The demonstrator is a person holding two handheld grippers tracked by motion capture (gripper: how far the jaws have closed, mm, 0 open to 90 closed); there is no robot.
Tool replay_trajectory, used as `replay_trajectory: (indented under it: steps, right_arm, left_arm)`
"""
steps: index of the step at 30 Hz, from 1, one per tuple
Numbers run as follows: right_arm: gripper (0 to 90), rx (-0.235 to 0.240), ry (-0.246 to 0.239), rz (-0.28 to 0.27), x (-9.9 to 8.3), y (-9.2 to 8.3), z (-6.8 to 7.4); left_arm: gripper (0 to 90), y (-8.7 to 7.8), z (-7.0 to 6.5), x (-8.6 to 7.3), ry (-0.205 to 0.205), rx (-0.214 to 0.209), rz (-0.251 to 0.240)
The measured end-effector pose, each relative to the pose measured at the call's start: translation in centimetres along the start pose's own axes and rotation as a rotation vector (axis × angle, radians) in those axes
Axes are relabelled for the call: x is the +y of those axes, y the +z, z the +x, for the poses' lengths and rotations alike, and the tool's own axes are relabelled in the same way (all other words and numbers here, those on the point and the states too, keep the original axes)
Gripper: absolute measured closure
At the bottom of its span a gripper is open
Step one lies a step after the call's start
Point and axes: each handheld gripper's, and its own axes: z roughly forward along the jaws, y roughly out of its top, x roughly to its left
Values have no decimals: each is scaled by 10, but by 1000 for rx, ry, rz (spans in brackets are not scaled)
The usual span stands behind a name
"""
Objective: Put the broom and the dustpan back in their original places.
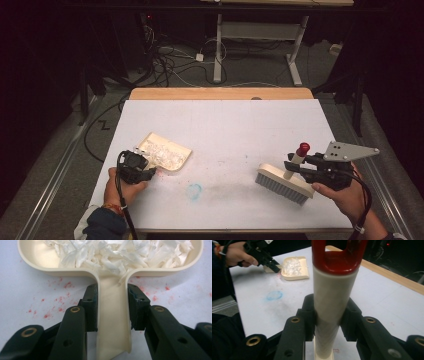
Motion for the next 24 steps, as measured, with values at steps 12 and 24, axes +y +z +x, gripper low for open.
replay_trajectory:
  steps: [12,24]
  right_arm:
    - [660,-47,-21,75,19,21,-22]
    - [591,-201,88,104,30,50,-71]
  left_arm:
    - [602,0,-21,2,-22,26,-22]
    - [487,-7,-45,-4,52,-13,-77]
